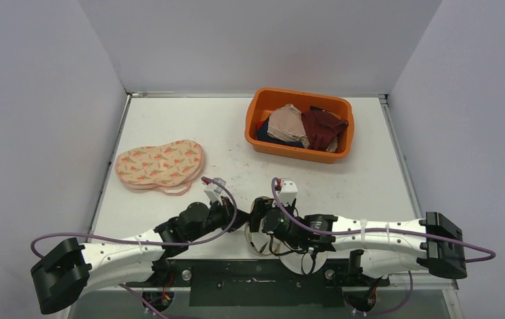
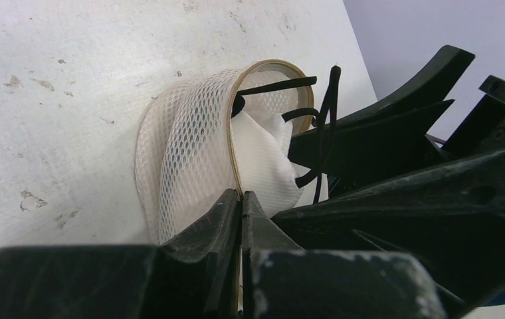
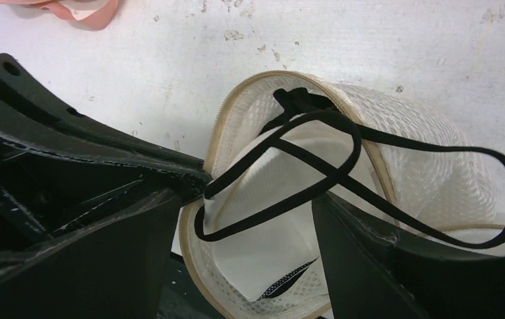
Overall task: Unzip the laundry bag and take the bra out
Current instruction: Pick up the bra from the laundry bag.
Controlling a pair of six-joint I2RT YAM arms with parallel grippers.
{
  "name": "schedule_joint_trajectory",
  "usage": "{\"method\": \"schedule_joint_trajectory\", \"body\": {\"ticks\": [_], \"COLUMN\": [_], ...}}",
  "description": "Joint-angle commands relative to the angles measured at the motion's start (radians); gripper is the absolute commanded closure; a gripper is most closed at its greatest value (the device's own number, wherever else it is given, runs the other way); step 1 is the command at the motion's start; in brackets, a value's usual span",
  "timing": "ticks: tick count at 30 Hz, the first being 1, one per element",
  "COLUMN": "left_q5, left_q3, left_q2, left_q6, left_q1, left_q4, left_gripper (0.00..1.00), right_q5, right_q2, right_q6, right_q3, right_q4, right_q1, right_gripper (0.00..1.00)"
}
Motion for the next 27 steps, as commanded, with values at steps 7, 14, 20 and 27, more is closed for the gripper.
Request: {"method": "schedule_joint_trajectory", "body": {"ticks": [7,14,20,27], "left_q5": [-0.050,-0.066,-0.076,-0.083], "left_q3": [-0.009,-0.009,-0.008,-0.011], "left_q2": [-0.019,-0.027,-0.017,-0.027], "left_q6": [-0.014,-0.013,-0.013,-0.013], "left_q1": [-0.043,-0.060,-0.070,-0.078], "left_q4": [0.064,0.051,0.055,0.049], "left_gripper": [1.00,1.00,1.00,1.00], "right_q5": [0.015,-0.007,-0.033,-0.048], "right_q2": [0.017,0.037,0.084,0.105], "right_q6": [0.084,0.083,0.069,0.054], "right_q3": [-0.090,-0.091,-0.070,-0.082], "right_q4": [0.046,0.095,0.133,0.161], "right_q1": [-0.022,-0.038,-0.038,-0.049], "right_gripper": [0.39,0.30,0.35,0.66]}}
